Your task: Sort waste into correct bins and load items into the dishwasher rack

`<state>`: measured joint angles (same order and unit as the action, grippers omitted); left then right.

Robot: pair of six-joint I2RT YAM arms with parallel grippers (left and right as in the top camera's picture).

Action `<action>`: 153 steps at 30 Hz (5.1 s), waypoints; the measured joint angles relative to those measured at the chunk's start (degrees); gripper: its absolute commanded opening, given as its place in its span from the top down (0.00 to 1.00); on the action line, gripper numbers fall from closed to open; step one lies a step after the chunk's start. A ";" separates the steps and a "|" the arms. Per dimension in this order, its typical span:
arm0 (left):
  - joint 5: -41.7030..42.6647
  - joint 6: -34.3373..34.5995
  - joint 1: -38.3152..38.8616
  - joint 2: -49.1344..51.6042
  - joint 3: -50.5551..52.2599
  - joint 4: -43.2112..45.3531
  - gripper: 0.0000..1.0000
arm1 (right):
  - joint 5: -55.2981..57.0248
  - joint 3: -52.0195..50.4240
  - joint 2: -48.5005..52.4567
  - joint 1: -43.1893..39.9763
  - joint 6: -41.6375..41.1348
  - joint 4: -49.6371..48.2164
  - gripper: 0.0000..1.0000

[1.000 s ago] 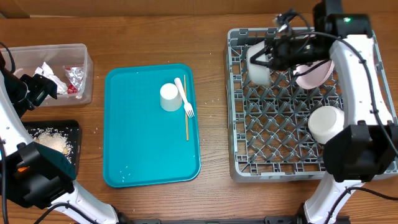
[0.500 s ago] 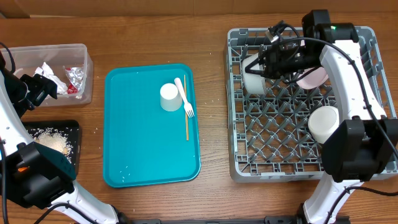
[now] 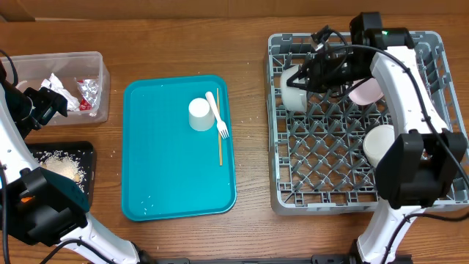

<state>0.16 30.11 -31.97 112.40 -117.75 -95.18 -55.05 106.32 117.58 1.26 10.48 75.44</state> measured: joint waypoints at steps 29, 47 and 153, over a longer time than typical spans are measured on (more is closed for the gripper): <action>0.00 0.00 0.00 0.00 0.00 -0.02 0.00 | 1.88 0.15 1.64 -7.48 -7.89 -1.38 0.78; 0.00 0.00 0.00 0.00 0.00 0.00 0.00 | 19.85 7.37 1.73 -7.37 -16.59 1.64 0.76; 0.00 0.00 0.00 0.00 0.00 0.00 0.00 | 72.50 4.68 -4.28 1.09 -31.69 3.58 0.96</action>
<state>0.16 30.11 -31.97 112.40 -117.75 -95.18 17.45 111.00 113.30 2.35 -21.21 79.02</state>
